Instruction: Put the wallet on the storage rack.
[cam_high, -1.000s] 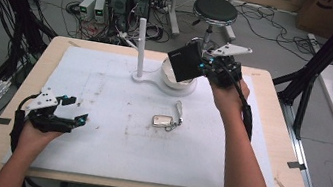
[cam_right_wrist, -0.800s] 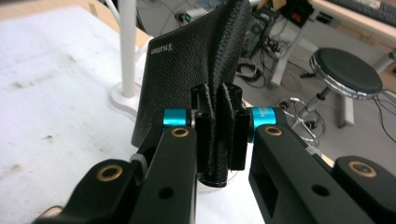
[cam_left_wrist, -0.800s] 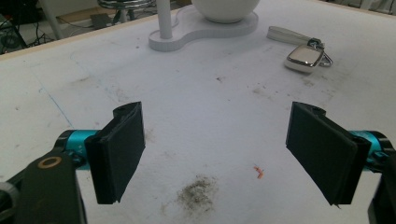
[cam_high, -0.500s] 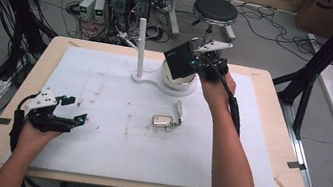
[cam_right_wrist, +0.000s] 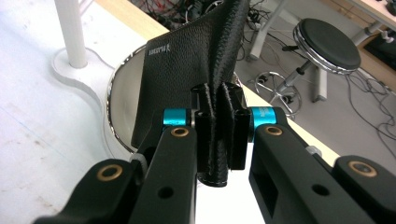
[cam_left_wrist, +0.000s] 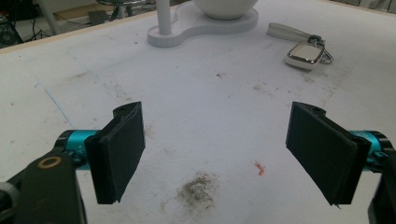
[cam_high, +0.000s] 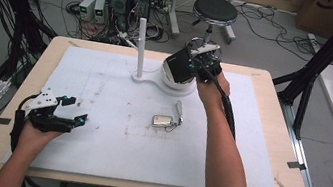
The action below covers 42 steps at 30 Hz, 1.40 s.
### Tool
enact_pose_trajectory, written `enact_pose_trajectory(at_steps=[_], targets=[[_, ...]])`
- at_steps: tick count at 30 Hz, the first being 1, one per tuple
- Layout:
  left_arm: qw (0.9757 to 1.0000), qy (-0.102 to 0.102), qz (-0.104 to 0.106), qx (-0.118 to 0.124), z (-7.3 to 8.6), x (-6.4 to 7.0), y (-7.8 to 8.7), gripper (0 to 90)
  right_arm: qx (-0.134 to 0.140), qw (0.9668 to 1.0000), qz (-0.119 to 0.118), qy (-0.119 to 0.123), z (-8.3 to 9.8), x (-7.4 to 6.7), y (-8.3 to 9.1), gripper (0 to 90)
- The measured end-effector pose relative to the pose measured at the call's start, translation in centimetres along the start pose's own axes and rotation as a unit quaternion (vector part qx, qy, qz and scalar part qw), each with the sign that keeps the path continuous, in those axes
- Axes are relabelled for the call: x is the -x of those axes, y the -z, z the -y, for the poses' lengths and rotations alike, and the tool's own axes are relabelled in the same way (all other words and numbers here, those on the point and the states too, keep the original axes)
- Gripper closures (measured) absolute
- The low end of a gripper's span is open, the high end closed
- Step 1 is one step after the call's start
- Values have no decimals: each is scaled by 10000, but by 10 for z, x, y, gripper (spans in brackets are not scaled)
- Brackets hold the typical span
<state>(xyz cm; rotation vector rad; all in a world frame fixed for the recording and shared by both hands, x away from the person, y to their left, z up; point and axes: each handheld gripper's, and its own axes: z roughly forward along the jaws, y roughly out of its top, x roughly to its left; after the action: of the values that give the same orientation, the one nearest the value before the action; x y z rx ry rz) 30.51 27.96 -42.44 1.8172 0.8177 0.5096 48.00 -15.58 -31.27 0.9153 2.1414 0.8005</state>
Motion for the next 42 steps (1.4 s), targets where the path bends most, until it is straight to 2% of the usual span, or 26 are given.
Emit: enact_pose_trajectory(at_steps=[7,8,12,21,22,26,27,28,29,30,31,32,35,38,39,40,42], targets=[[10000,9,3,8,0,0,0,197,-75,9999,57,73,1,-1,0,855],[10000,13,4,4,0,0,0,197,-147,9996,173,183,1,-1,-1,855],[10000,-5,15,0,0,0,-1,197,-172,9992,240,288,0,-5,-1,855],[10000,-2,13,4,0,1,-1,197,-280,9991,158,265,1,-13,-14,853],[10000,-5,18,4,0,1,-1,197,-282,9990,234,242,1,-17,-18,852],[10000,-5,18,8,0,0,0,197,-259,9994,190,114,2,-17,-23,843],[10000,-8,23,14,0,0,0,197,-226,9996,164,-11,2,-16,-24,808],[10000,-8,23,14,0,0,0,197,-229,9995,195,-23,2,-14,-24,762],[10000,-8,29,18,0,0,0,197,-229,9995,195,-23,2,-14,-24,762],[10000,-10,18,21,0,0,0,197,-204,9993,254,-163,2,-12,-23,608],[10000,4,23,34,0,-1,1,197,-176,9991,310,-231,2,-11,-21,556],[10000,4,23,34,0,-1,1,197,-176,9991,310,-231,2,-11,-21,556],[10000,13,15,39,0,0,1,197,-129,9985,428,-312,2,-7,-12,432],[10000,-5,25,42,-1,0,1,197,-83,9982,431,-406,3,-5,-5,417],[10000,-20,27,48,-2,1,1,197,101,9978,447,-482,7,-2,3,407],[10000,-24,30,49,-2,1,1,197,101,9978,447,-482,7,-2,3,407],[10000,-31,26,51,-2,2,0,197,301,9967,389,-642,16,2,15,405]])
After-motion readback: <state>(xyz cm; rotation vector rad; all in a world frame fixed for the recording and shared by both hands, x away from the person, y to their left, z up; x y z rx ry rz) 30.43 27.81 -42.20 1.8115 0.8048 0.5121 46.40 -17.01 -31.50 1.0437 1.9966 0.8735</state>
